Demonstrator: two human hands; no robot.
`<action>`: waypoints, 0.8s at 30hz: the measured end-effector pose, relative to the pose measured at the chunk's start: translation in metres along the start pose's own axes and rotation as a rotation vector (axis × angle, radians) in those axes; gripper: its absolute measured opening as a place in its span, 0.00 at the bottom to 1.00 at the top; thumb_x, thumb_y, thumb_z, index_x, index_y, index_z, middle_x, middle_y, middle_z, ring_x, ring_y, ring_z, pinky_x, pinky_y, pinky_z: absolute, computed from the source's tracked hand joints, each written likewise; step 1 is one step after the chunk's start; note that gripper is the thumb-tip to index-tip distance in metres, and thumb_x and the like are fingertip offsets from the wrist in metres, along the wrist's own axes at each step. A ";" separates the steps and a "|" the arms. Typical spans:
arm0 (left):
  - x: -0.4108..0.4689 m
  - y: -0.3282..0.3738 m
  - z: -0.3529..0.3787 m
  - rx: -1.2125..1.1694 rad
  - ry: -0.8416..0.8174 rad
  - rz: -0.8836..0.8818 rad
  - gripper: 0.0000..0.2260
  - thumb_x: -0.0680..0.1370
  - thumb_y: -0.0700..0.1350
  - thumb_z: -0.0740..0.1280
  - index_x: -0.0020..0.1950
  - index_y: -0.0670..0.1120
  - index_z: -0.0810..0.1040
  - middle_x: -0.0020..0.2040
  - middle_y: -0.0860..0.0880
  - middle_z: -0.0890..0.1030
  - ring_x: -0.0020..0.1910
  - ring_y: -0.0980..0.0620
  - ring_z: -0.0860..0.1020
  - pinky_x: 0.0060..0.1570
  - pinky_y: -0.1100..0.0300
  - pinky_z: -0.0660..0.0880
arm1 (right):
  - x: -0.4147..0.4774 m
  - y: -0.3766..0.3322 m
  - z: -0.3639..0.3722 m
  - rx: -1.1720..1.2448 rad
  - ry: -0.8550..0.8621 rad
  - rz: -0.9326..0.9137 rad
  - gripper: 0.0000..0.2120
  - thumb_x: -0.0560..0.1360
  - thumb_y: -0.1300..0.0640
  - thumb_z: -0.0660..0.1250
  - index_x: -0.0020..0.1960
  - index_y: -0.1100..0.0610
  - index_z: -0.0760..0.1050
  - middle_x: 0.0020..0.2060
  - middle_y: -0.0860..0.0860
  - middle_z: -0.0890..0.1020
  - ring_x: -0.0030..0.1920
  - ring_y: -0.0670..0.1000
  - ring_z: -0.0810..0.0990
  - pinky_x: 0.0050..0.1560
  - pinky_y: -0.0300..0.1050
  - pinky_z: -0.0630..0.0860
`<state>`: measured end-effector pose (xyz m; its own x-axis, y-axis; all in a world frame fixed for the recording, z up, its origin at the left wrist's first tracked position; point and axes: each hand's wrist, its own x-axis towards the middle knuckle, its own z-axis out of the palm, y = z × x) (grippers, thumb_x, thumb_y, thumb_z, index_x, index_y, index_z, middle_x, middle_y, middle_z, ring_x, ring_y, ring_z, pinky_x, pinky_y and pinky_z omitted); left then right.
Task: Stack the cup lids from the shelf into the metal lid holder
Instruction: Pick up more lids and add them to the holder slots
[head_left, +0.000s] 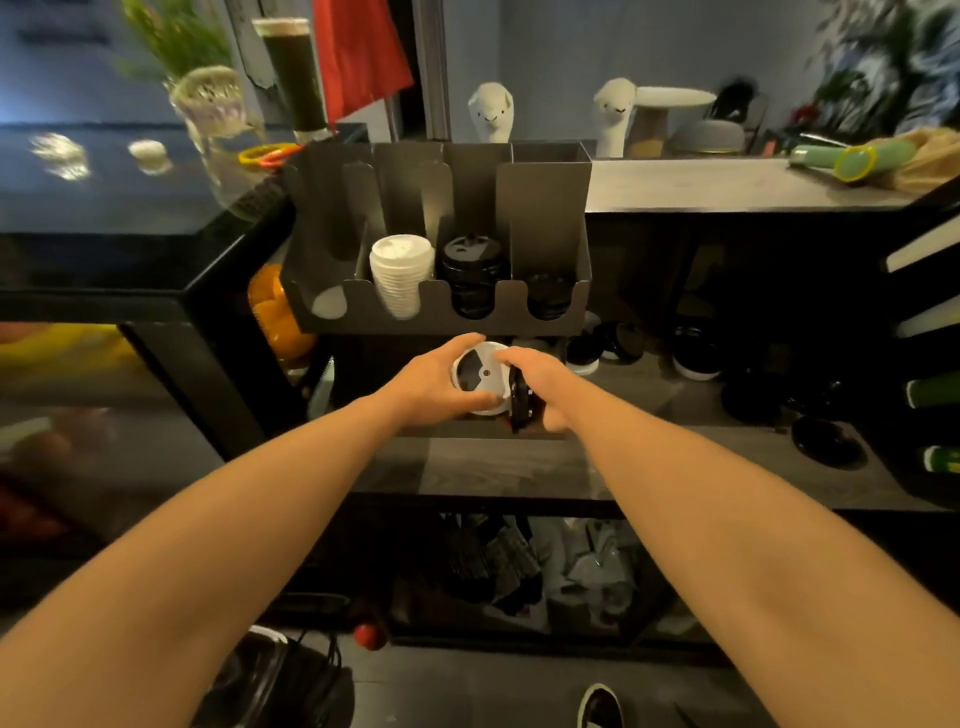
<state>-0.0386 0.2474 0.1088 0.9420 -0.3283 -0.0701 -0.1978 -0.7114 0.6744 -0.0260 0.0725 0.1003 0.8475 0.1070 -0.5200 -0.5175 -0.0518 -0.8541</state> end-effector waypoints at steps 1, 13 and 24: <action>0.000 -0.001 -0.007 0.005 0.012 0.002 0.41 0.72 0.57 0.75 0.80 0.56 0.56 0.75 0.50 0.68 0.72 0.48 0.68 0.67 0.54 0.66 | -0.001 -0.006 0.005 0.007 -0.010 -0.008 0.17 0.78 0.45 0.66 0.63 0.51 0.75 0.55 0.58 0.81 0.54 0.59 0.81 0.56 0.57 0.80; 0.024 -0.002 -0.102 0.353 0.476 0.023 0.39 0.68 0.67 0.74 0.74 0.53 0.68 0.67 0.49 0.70 0.64 0.48 0.72 0.60 0.50 0.74 | 0.000 -0.101 0.046 -0.121 0.034 -0.356 0.12 0.72 0.45 0.67 0.50 0.51 0.80 0.47 0.55 0.81 0.50 0.56 0.77 0.51 0.52 0.73; 0.084 -0.009 -0.148 0.443 0.470 -0.092 0.33 0.74 0.59 0.72 0.74 0.46 0.70 0.70 0.44 0.75 0.68 0.41 0.73 0.63 0.44 0.75 | 0.016 -0.161 0.072 -0.842 -0.101 -0.500 0.11 0.76 0.49 0.67 0.53 0.54 0.75 0.50 0.54 0.76 0.53 0.55 0.76 0.62 0.55 0.76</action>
<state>0.0827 0.3179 0.2060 0.9587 -0.0190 0.2837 -0.1095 -0.9455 0.3065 0.0624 0.1541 0.2299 0.9113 0.3917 -0.1268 0.1844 -0.6638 -0.7248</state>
